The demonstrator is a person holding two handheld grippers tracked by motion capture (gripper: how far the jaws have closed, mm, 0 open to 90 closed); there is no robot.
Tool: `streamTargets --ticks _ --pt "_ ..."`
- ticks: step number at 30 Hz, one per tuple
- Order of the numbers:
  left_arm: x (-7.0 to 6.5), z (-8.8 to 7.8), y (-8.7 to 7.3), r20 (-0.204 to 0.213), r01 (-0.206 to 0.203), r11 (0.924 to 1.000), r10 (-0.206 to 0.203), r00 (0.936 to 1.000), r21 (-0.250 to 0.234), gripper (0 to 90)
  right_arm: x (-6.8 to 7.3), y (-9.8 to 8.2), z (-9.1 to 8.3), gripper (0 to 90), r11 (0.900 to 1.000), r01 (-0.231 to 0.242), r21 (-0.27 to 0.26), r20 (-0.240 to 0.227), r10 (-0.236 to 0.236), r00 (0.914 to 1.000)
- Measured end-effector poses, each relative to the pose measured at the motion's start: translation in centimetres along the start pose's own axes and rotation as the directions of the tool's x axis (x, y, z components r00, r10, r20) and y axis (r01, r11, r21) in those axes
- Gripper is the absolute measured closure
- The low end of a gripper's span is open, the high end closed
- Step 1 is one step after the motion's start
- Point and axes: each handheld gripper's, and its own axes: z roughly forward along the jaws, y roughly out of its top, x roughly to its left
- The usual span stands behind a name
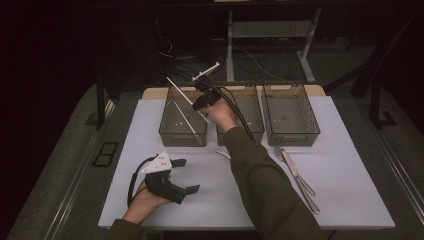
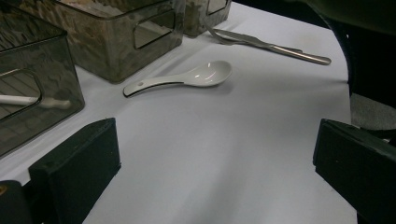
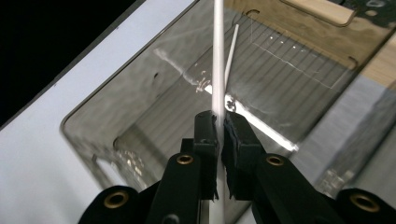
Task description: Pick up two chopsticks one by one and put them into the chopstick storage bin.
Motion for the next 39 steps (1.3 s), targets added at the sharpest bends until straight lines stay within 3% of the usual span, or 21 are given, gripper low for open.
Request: streamTargets --ticks 6,11,17,22,29,34,39 --pt "0.0 0.0 0.0 0.002 0.002 1.0000 -0.002 1.0000 -0.003 0.0 0.0 -0.2 2.3 83.3 0.999 -0.041 -0.013 0.023 0.041 0.9989" --pt "0.0 -0.1 0.0 0.002 0.005 1.0000 -0.005 1.0000 -0.005 0.0 0.0 -0.3 3.4 83.3 0.998 -0.061 -0.002 0.013 0.061 0.9981" --pt "0.0 0.0 0.1 0.007 0.001 1.0000 -0.001 1.0000 -0.006 0.0 0.4 -0.9 4.4 83.2 0.998 -0.038 0.042 0.055 0.036 0.9979" --pt "0.0 0.0 0.1 0.006 0.003 1.0000 -0.003 1.0000 -0.005 0.0 0.9 -1.1 5.0 82.5 0.996 -0.011 0.083 0.059 0.006 0.9983" --pt "-0.1 0.0 0.1 0.006 0.000 1.0000 0.000 1.0000 -0.002 0.0 1.0 -1.1 4.9 73.4 0.994 0.015 0.106 0.048 -0.020 0.9986" --pt "0.0 0.0 0.1 0.005 0.000 1.0000 0.000 1.0000 -0.003 0.0 0.8 -1.2 4.0 66.2 0.995 0.051 0.088 0.022 -0.054 0.9983" --pt "0.0 0.0 0.1 0.004 0.003 1.0000 -0.003 1.0000 -0.005 0.0 0.8 -1.3 1.9 59.2 0.994 0.101 0.042 -0.005 -0.100 0.9949"
